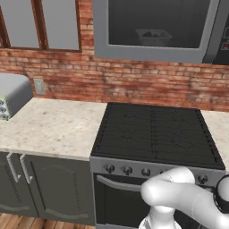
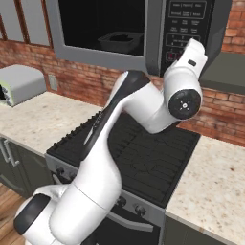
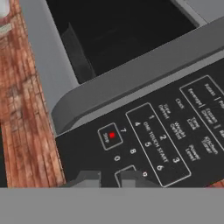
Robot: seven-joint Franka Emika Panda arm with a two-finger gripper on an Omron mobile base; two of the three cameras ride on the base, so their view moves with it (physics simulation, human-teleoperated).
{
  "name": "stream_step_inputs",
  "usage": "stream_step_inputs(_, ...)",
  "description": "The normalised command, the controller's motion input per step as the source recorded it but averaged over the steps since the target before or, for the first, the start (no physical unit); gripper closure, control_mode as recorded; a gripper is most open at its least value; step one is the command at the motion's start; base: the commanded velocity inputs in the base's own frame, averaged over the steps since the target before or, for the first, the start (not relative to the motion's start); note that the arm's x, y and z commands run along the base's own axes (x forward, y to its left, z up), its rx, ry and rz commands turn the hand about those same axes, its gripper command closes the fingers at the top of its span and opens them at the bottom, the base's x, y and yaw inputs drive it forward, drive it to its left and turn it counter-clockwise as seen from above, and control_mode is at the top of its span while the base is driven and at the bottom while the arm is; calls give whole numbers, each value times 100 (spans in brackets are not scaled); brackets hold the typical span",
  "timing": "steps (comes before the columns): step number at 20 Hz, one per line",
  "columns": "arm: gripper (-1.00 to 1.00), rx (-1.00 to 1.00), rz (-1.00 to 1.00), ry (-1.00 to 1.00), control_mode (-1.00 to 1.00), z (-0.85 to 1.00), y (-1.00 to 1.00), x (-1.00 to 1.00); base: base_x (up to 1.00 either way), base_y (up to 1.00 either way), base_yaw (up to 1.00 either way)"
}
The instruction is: Place the tupperware containing the fish and eggplant meal in the microwave. Close the microwave door and press the start button to reheat the meal.
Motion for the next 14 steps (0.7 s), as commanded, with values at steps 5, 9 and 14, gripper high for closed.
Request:
stream_step_inputs(5, 100, 3, 9, 0, -100, 0, -11, 21, 0, 0, 0)
stream_step_inputs(9, 100, 2, 5, 0, -100, 0, -14, 16, 0, 0, 0)
stream_step_inputs(14, 100, 0, 2, 0, -100, 0, -4, 22, 0, 0, 0)
